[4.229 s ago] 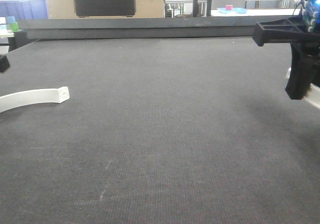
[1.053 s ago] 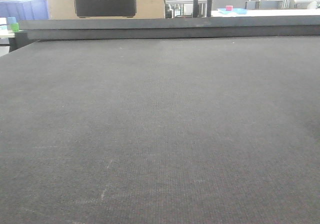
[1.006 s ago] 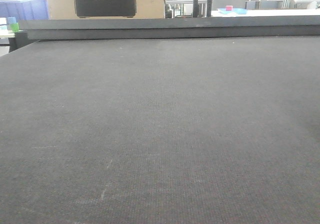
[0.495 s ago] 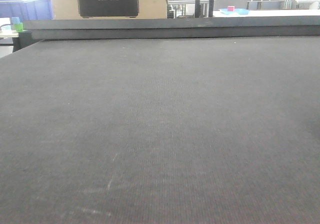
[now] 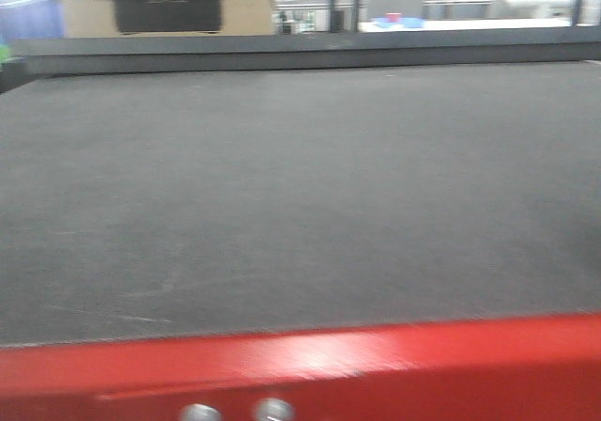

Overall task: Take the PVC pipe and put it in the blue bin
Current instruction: 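Hold both arcs while the base backs away from the table, then hold both arcs while the base drives toward the blue bin shelving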

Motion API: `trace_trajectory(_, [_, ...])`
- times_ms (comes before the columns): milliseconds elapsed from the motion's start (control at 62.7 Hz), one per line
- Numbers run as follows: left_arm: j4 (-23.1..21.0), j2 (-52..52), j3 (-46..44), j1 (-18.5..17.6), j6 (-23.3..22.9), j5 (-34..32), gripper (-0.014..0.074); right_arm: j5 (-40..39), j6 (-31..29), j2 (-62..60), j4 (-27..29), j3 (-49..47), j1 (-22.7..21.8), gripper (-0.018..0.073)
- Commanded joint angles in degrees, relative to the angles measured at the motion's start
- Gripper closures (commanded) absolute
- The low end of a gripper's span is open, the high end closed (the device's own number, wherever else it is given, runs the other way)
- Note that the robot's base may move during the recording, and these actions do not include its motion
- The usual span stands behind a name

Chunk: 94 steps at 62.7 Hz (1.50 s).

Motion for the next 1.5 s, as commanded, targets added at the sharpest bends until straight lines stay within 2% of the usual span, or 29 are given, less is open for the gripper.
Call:
trace_trajectory(0, [-0.5, -0.3, -0.1, -0.2, -0.2, -1.2, 0.0707, -1.1, -0.2, -0.3, -0.9, 0.1, 0.2, 0.0721])
trace_trajectory(1484, [-0.5, -0.4, -0.1, -0.2, -0.2, -1.2, 0.0707, -1.0, -0.2, -0.3, -0.8, 0.1, 0.2, 0.0721])
